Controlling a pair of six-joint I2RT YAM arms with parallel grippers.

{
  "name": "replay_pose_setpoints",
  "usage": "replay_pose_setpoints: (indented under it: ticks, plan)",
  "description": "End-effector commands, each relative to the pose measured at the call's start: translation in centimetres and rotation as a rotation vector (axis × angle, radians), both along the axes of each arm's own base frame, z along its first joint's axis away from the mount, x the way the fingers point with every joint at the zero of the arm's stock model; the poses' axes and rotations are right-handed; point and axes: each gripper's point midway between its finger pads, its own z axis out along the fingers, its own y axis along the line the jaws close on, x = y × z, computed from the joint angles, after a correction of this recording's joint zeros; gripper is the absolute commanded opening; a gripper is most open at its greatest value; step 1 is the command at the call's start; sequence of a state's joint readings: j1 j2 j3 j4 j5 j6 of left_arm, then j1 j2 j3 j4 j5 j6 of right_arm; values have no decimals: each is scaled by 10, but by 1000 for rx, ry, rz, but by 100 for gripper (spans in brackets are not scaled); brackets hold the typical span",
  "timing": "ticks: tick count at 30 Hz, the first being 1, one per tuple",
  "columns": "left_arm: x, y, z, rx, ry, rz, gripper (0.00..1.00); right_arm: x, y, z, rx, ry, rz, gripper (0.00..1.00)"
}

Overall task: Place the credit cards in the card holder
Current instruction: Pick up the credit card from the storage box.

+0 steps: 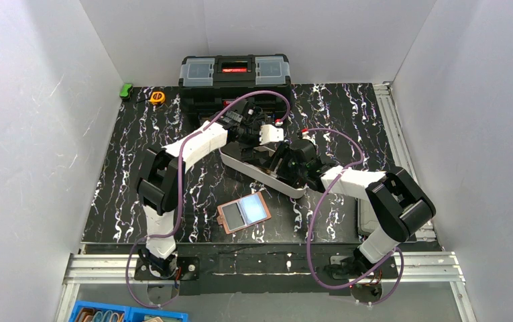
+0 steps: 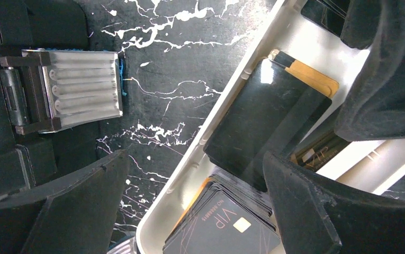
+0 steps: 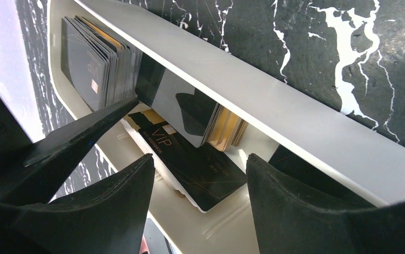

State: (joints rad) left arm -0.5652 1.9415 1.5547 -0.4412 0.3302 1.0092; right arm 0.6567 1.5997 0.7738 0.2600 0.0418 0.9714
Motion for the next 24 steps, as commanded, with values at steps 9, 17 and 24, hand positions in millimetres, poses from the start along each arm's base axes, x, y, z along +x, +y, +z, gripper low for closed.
replay_pose_setpoints:
  ticks: [9, 17, 24]
  plan:
    - [14, -4, -23, 12, -77, -40, 98, 4, -3, 6, 165, -67, -72, 70]
    - [12, -8, -30, 16, -57, -43, 98, 9, -5, 6, 235, -89, -93, 70]
    - [-14, -12, -31, 1, 37, -58, 98, 7, -3, 1, 273, -80, -96, 69]
